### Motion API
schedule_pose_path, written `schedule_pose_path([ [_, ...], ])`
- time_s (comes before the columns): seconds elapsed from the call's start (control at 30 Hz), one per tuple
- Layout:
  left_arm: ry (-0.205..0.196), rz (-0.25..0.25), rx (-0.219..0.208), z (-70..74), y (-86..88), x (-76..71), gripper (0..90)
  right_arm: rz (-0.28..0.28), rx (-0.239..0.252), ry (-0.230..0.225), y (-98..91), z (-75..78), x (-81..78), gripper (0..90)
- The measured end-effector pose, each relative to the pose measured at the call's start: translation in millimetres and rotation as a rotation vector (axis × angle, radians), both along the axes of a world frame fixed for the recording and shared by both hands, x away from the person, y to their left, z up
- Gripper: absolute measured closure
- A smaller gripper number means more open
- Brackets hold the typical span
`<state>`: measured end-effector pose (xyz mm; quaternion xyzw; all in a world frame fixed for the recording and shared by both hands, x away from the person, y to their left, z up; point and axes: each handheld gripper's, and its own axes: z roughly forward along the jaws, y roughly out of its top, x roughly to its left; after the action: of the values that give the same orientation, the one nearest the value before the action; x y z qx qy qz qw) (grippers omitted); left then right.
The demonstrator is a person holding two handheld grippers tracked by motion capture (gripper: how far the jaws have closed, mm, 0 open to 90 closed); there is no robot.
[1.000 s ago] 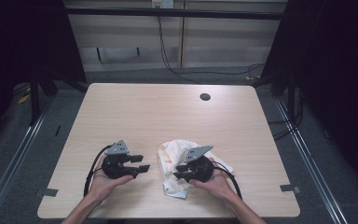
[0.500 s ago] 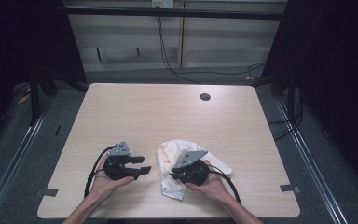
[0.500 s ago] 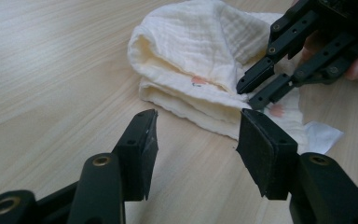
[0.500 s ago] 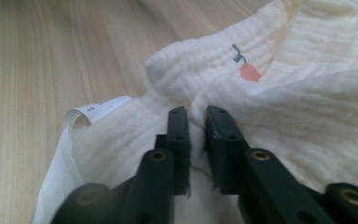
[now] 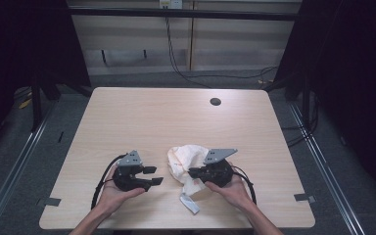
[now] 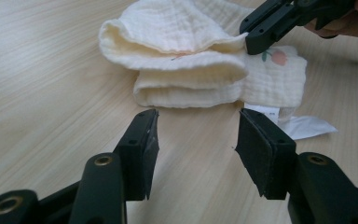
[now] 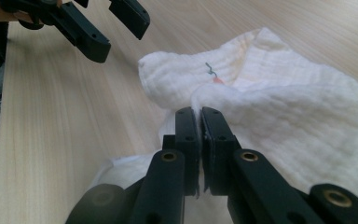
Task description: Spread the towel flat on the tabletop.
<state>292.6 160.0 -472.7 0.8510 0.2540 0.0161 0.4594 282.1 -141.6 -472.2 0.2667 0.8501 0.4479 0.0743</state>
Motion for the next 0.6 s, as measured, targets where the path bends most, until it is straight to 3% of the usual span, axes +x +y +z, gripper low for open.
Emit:
schedule_pose_path([
  [0.2, 0.000, -0.029, 0.013, -1.1, -10.6, -2.2, 48.1, -0.005, -0.001, 0.013, -6.7, -0.9, -1.6, 86.3],
  [0.37, 0.002, -0.029, 0.013, -2.3, -12.4, -1.9, 48.2, -0.015, 0.005, -0.002, -12.0, 6.4, -1.5, 86.7],
  [0.47, 0.010, -0.019, 0.004, -2.4, -15.6, -0.6, 47.8, -0.053, 0.025, -0.020, -28.6, 17.6, -1.9, 86.8],
  [0.6, 0.002, -0.033, 0.018, -2.4, -21.8, -0.8, 47.7, -0.101, 0.017, -0.024, -48.9, 19.7, -4.4, 87.0],
])
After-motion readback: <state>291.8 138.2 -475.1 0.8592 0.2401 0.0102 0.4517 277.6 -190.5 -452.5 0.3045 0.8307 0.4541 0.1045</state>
